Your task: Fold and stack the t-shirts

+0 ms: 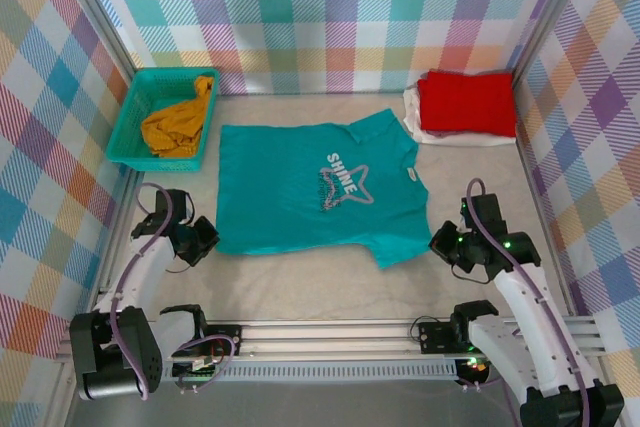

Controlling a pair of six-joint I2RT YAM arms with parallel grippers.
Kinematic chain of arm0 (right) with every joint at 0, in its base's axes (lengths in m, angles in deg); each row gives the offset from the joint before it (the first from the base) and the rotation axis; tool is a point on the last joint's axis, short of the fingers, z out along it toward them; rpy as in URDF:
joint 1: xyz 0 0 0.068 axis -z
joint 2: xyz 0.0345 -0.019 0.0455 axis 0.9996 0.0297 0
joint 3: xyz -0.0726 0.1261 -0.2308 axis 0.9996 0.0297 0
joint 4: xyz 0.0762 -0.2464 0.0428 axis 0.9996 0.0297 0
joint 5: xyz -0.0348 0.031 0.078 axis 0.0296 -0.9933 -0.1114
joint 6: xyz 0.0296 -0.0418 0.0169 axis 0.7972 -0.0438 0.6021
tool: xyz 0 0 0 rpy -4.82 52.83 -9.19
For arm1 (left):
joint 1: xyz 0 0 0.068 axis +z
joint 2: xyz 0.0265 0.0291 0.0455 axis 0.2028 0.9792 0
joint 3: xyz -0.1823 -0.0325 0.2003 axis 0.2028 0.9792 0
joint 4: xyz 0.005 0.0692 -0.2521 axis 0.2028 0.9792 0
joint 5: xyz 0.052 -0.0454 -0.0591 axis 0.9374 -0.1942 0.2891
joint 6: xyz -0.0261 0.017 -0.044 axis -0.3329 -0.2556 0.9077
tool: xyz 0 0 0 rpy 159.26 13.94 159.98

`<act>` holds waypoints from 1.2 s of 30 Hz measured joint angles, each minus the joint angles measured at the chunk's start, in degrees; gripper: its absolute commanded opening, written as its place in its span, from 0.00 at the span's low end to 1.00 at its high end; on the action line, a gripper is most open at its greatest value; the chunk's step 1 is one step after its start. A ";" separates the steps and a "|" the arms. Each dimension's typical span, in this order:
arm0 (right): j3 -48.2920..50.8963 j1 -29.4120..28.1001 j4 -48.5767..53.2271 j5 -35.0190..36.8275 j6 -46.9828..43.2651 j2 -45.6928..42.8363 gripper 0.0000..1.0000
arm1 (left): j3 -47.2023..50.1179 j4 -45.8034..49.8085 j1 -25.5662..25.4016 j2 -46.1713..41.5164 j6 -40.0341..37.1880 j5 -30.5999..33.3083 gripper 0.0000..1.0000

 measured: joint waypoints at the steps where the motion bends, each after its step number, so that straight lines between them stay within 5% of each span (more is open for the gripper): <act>1: 0.22 0.00 0.13 0.02 0.00 -0.81 0.00 | 0.33 0.04 0.00 -0.44 0.02 -0.02 0.00; 8: -1.68 0.00 0.74 0.22 -0.42 0.07 0.00 | 0.04 0.72 0.00 -2.23 0.11 0.02 0.00; 18: -5.90 0.00 -4.42 0.66 -1.60 11.34 0.00 | -5.99 -2.03 0.00 7.45 -0.42 -2.08 0.00; 36: -9.29 0.00 -8.33 1.51 -2.93 15.04 0.00 | -7.04 -1.70 0.00 9.22 -1.60 -2.08 0.00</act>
